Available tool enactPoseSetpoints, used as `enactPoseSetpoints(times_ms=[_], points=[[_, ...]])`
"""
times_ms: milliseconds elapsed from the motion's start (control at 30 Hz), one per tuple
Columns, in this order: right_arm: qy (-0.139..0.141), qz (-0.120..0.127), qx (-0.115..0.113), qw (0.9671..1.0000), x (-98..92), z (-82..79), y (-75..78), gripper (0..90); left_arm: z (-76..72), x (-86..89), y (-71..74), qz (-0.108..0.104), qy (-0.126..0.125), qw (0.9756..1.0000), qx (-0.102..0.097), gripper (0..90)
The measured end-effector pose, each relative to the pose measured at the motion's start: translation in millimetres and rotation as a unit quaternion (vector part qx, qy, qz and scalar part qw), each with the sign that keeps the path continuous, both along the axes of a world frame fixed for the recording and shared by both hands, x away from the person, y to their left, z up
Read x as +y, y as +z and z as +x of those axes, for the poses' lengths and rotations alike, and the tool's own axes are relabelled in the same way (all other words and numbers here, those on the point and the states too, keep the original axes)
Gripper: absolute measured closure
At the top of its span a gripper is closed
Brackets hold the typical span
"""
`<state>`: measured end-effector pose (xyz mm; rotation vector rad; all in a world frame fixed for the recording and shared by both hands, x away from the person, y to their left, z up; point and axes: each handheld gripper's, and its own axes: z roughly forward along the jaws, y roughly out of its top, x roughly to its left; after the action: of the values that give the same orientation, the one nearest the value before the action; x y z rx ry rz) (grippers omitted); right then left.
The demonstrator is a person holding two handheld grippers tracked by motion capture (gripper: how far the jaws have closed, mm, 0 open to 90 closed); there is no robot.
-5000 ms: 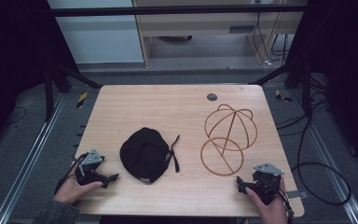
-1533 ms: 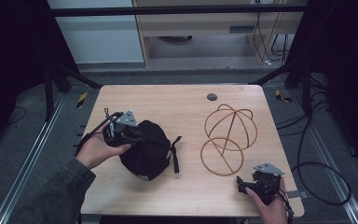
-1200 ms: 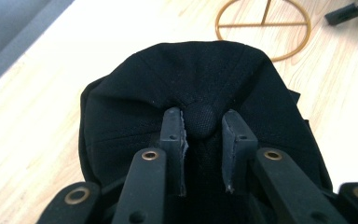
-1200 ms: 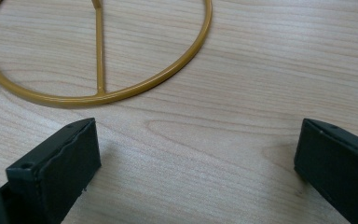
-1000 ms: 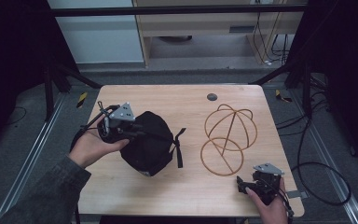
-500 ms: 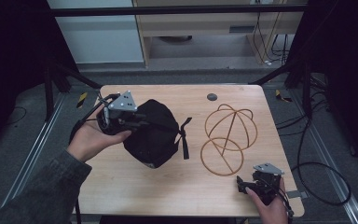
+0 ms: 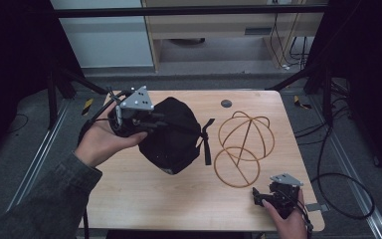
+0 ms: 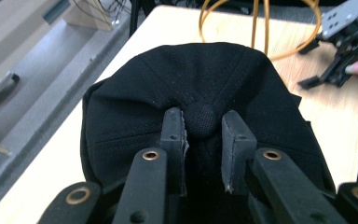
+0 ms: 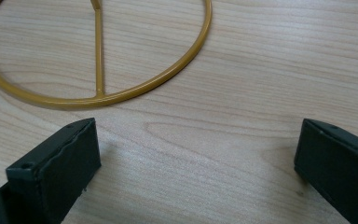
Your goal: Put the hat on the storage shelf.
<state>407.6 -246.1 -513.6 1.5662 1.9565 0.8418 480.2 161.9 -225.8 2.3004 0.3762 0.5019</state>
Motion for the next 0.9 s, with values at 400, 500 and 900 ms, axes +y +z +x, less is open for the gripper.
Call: enactPoseSetpoints(times_ms=[400,500,900], points=[[0.0,-0.001,0.001,1.0,0.0,0.0,0.0,0.3,-11.2,-16.7,19.5,-0.011,-0.016,0.9996,-0.022,73.6],[0.0,-0.001,0.001,1.0,-0.1,0.0,0.0,0.3,-13.9,-21.0,25.4,-0.012,-0.019,0.9993,-0.029,73.6],[-0.001,0.0,0.002,1.0,0.1,-0.1,0.0,0.3,-22.8,-27.5,41.8,-0.024,-0.028,0.9983,-0.045,73.6]])
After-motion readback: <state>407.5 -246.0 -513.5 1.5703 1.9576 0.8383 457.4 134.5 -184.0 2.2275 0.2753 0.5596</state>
